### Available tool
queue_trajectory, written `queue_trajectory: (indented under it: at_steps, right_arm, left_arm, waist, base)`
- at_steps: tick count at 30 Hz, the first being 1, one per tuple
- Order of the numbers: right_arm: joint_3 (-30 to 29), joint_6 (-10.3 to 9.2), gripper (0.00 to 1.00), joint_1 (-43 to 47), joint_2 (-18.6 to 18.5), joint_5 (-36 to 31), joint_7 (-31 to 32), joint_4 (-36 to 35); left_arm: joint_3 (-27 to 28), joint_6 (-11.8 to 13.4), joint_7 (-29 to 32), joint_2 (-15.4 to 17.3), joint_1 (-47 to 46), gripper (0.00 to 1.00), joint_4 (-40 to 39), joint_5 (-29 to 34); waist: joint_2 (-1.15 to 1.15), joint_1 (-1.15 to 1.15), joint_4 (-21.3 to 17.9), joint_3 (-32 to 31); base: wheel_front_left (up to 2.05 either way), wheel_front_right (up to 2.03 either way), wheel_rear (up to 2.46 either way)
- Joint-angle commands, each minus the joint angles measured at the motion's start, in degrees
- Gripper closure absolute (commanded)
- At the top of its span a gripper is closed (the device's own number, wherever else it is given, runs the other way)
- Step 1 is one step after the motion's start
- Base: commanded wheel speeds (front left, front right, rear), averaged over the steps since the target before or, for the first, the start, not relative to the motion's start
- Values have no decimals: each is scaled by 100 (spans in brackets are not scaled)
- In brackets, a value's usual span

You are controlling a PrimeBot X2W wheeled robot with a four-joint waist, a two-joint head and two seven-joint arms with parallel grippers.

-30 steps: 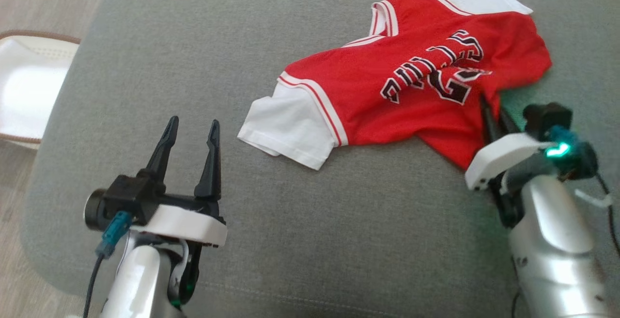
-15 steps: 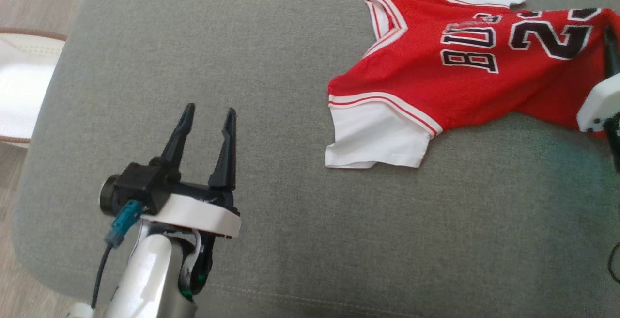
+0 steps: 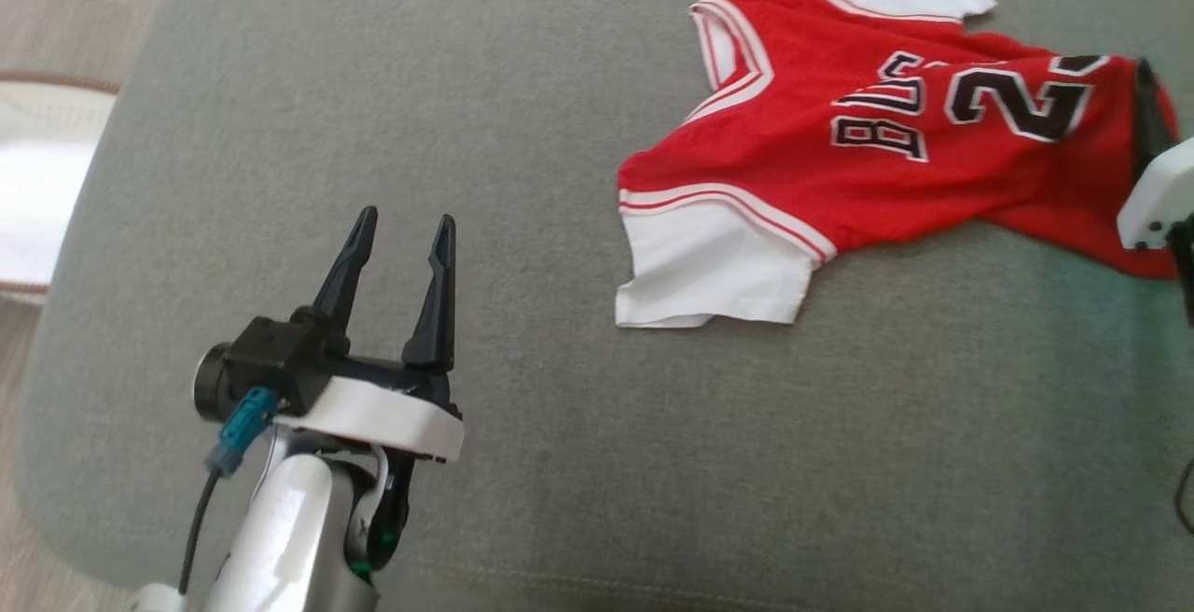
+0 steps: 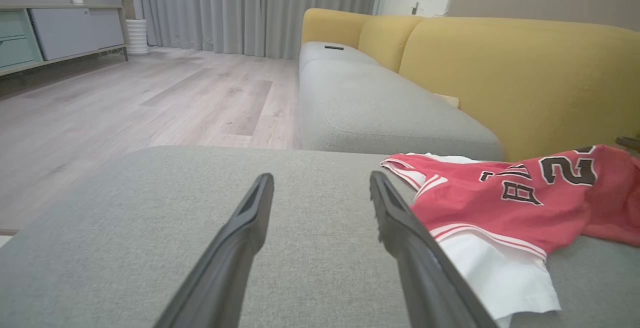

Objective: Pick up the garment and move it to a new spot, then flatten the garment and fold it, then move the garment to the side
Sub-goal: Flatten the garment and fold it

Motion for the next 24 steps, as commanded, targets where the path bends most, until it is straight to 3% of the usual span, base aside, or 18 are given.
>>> queue_trajectory:
  at_steps: [1,6,14,24]
  right_arm:
    - [63,-5,0,-72,6,-4,-109,-204]
    - [-164,-5,0,402,507,59,-697,-646]
    - [-121,-5,0,1767,1476,342,-1254,-1961]
    - [244,-5,0,2789,1738,702,-1562,-2967]
  left_arm:
    - [191,-16,-30,40,-143,0,-190,19]
    - [260,-26,-30,40,-73,0,-235,-23]
    - [251,-65,-30,40,20,0,-197,-214]
    - [156,-73,-30,40,56,0,97,-586]
  waist:
    - [0,0,-89,-75]
    - [0,0,-438,-286]
    - [0,0,-998,-522]
    - [0,0,-1451,-534]
  base:
    - [0,0,0]
    - [0,0,0]
    - [0,0,0]
    - [0,0,0]
